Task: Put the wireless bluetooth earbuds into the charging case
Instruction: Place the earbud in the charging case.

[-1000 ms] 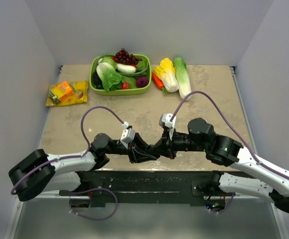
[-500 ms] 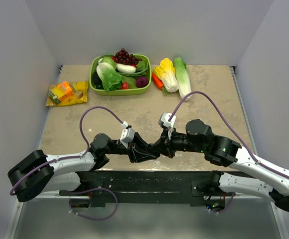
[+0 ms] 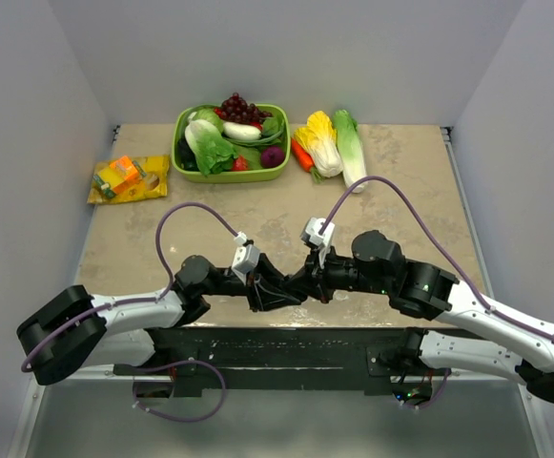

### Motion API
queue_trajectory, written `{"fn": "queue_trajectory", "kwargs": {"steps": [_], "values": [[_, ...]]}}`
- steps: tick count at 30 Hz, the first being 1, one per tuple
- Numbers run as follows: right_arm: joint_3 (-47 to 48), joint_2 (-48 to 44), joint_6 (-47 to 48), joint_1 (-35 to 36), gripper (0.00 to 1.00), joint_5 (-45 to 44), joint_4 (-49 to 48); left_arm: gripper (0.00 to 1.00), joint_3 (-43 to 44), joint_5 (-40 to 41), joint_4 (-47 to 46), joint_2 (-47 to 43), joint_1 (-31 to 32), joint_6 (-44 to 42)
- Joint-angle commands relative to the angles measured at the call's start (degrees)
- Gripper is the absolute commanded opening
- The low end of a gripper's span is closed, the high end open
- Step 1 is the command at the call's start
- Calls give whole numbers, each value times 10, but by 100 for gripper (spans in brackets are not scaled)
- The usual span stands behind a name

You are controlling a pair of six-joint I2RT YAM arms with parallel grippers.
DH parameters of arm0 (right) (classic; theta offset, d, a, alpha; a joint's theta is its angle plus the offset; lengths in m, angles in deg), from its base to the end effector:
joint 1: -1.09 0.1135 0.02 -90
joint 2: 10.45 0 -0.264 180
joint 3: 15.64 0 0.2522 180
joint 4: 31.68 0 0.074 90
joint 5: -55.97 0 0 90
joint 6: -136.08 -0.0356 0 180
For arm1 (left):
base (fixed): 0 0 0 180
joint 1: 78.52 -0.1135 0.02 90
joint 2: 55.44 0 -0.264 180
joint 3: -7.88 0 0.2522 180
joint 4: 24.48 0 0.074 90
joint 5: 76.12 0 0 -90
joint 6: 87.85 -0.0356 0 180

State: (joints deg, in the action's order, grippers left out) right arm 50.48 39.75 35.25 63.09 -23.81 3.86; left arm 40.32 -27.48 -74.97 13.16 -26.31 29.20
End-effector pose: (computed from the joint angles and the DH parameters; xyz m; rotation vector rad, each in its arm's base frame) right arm 0.0866 0.1762 0.3489 -0.9977 1.7857 1.0015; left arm 0.1192 -0.1921 0.2354 0.9906 1.2454 -1.5915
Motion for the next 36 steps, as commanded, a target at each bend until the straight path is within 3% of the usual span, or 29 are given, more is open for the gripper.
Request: {"fn": "queue_trajectory", "kwargs": {"steps": [1, 6, 10, 17, 22, 27, 31, 36], "values": [[-4, 8, 7, 10, 0, -14, -10, 0, 35, -9, -72, 6, 4, 6], [0, 8, 5, 14, 2, -27, -7, 0, 33, -10, -76, 11, 6, 7], [6, 8, 1, 14, 19, -30, -6, 0, 32, -8, -78, 11, 6, 7], [16, 11, -3, 14, 30, -38, -9, 0, 29, -6, -83, 14, 5, 7], [43, -5, -24, 15, 45, -49, -10, 0, 22, -3, -98, 24, 6, 10], [83, -34, -37, 13, 56, -101, -4, 0, 15, 0, -125, 39, 6, 17], [104, -58, -42, 13, 60, -166, 12, 0, 13, -1, -133, 43, 6, 18], [48, -114, -69, 13, 64, -309, 8, 0, -1, 6, -134, 26, 6, 19]]}}
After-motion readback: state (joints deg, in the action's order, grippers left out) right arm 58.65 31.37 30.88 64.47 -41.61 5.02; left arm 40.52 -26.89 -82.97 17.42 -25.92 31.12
